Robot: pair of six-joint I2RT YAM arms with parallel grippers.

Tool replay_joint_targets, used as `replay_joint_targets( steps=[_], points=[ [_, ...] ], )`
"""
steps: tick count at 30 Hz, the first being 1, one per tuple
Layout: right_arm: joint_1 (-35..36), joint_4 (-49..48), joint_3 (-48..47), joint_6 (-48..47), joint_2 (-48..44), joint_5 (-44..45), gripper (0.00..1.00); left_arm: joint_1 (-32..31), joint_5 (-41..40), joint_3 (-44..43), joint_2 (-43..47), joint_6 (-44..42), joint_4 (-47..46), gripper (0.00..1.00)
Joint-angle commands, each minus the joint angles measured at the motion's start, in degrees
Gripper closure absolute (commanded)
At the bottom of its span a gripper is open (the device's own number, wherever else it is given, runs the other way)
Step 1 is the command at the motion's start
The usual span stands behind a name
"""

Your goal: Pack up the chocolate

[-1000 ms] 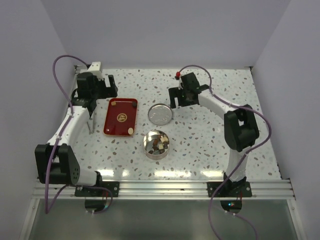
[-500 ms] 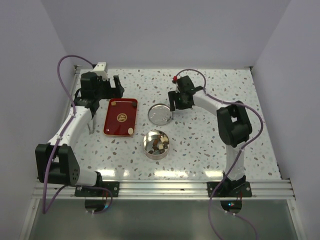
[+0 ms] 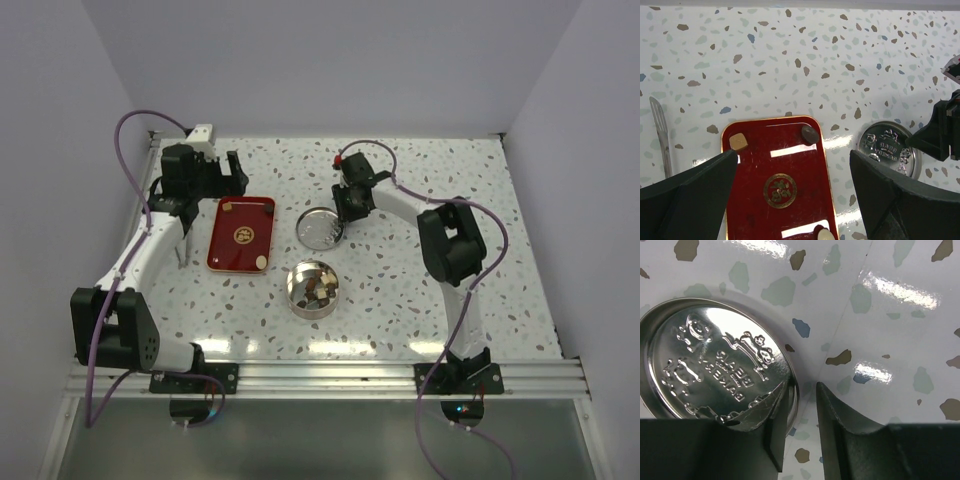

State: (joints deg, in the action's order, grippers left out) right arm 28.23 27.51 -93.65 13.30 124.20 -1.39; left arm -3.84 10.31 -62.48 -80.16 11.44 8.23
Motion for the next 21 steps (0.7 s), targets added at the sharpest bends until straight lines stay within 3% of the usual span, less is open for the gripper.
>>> replay_joint_targets(
  steps=[1,4,5,10,14,21],
  points=[
    [0.07,2.20,-2.77,0.32,0.60,1.30,0.69,-0.12,0.59,-0.80,0.88,0.60,-1.46,0.00],
    [0.07,2.20,-2.68,0.50,0.95,1.30,0.79,-0.12,0.77,-0.72,0.88,0.51,-1.37,0.00],
    [0.16,2.29,-2.60,0.41,1.04,1.30,0.88,-0.12,1.46,-0.54,0.88,0.42,-1.37,0.00],
    [0.16,2.99,-2.60,-0.11,1.13,1.04,0.99,-0.12,5.42,0.43,1.15,1.21,-3.83,0.00],
    [0.16,1.33,-1.19,-0.20,-1.58,0.25,1.00,-1.35,13.13,3.84,0.97,3.76,-10.40,0.02],
    [0.07,-0.17,-0.66,1.11,-7.91,-1.43,1.00,-4.42,18.61,5.52,-2.89,7.63,-17.01,0.03]
  ],
)
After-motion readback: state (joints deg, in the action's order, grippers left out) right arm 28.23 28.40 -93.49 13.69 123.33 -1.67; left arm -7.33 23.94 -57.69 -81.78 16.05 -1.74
